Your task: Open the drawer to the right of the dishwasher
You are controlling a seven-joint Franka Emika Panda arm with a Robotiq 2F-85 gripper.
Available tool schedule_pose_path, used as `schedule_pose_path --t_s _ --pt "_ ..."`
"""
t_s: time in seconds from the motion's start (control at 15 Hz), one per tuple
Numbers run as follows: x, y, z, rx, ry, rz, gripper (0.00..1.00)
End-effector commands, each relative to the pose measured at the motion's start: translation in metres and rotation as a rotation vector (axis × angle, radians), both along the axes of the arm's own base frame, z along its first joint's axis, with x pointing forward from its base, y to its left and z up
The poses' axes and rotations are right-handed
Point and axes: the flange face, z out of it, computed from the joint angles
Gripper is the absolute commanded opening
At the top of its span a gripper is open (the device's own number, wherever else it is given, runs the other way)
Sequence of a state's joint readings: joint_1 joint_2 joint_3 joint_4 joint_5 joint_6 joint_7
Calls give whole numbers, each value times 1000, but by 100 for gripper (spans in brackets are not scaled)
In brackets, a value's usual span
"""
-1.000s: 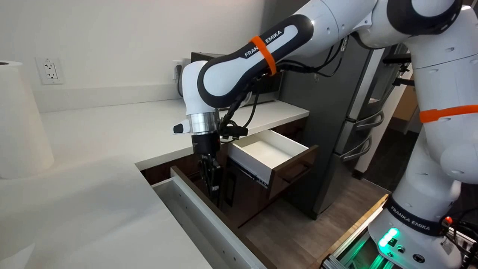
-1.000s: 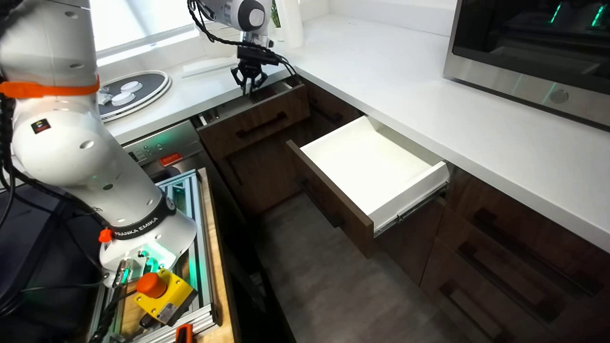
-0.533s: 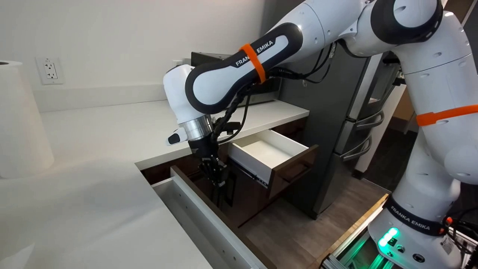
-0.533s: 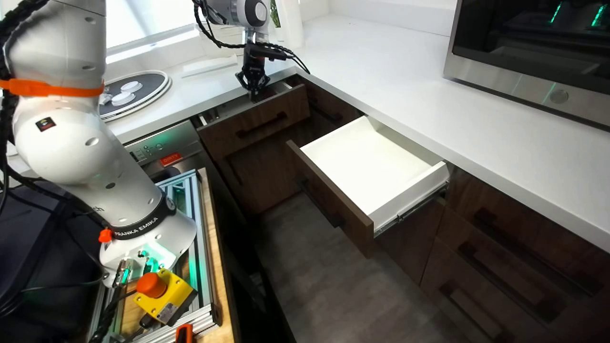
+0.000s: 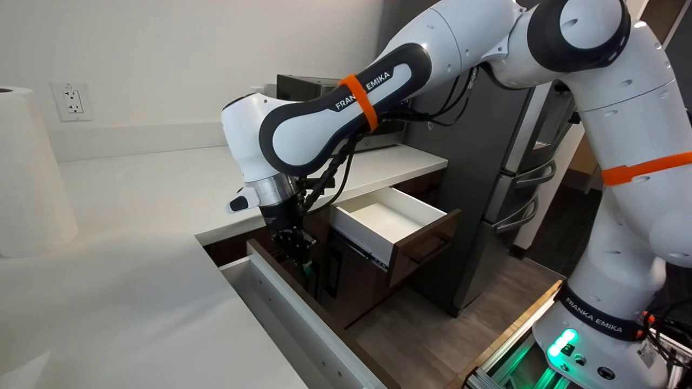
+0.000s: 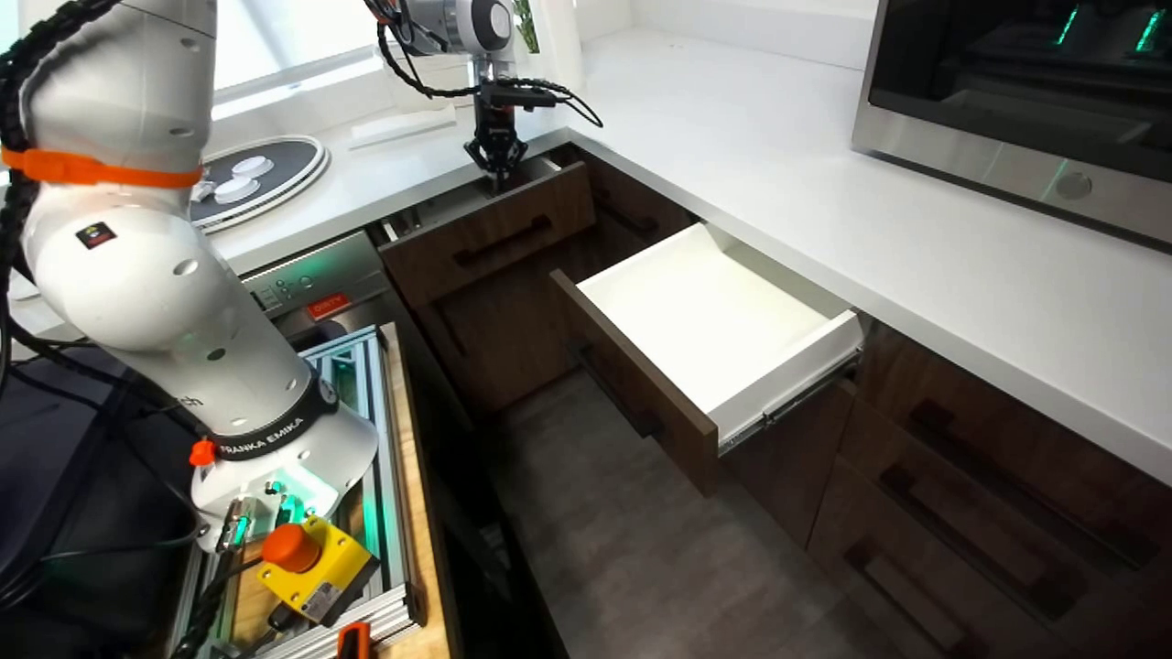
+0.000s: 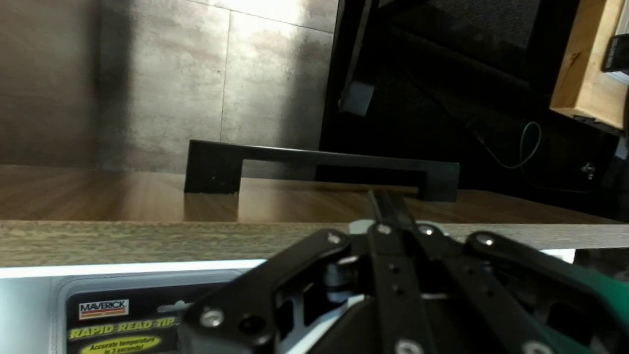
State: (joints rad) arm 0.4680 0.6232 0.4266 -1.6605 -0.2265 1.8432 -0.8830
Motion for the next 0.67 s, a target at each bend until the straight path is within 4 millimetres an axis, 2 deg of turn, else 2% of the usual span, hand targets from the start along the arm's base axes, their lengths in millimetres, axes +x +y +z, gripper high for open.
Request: schedule_pose_path --t_s 0.0,0.4,0.6 --pt "1 1 0 -1 1 0 1" --pt "12 13 10 96 -90 -29 0" --pt "17 16 6 154 -137 -54 0"
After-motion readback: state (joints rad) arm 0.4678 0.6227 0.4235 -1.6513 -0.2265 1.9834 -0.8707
